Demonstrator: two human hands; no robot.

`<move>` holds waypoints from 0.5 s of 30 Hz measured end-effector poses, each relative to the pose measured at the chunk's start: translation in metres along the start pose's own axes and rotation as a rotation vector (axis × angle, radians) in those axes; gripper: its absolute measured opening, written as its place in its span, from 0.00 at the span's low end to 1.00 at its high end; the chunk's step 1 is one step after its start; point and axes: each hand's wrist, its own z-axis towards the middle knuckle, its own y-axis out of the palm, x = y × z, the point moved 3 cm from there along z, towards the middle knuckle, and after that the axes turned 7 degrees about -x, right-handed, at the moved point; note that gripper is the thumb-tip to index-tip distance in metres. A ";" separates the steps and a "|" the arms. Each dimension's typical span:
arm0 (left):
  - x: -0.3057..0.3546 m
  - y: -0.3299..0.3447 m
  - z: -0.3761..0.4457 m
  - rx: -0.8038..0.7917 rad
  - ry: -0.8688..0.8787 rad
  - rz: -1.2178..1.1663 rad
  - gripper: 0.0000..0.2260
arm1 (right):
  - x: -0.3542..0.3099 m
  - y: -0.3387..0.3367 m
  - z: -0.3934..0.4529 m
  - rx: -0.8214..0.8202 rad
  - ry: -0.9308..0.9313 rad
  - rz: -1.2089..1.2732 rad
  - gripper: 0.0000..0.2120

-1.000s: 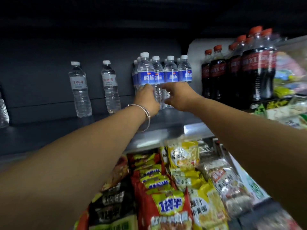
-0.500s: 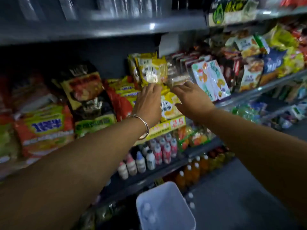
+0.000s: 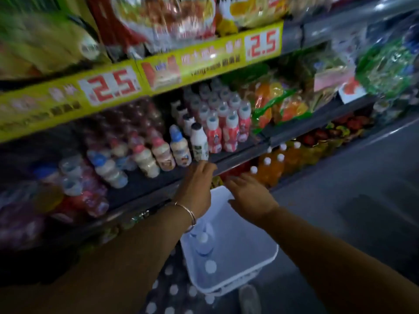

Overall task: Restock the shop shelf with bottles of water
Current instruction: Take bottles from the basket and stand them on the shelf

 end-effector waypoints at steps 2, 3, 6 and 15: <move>-0.028 0.038 0.002 -0.063 -0.046 -0.035 0.22 | -0.001 0.050 0.011 -0.122 0.017 0.024 0.22; -0.041 0.054 0.002 -0.089 -0.060 -0.036 0.22 | -0.002 0.072 0.017 -0.178 0.038 0.053 0.23; -0.077 0.091 0.006 -0.126 -0.081 -0.057 0.24 | -0.008 0.129 0.037 -0.272 0.106 0.222 0.27; -0.129 0.141 0.015 -0.233 -0.167 -0.089 0.24 | -0.032 0.210 0.093 -0.374 0.206 0.626 0.29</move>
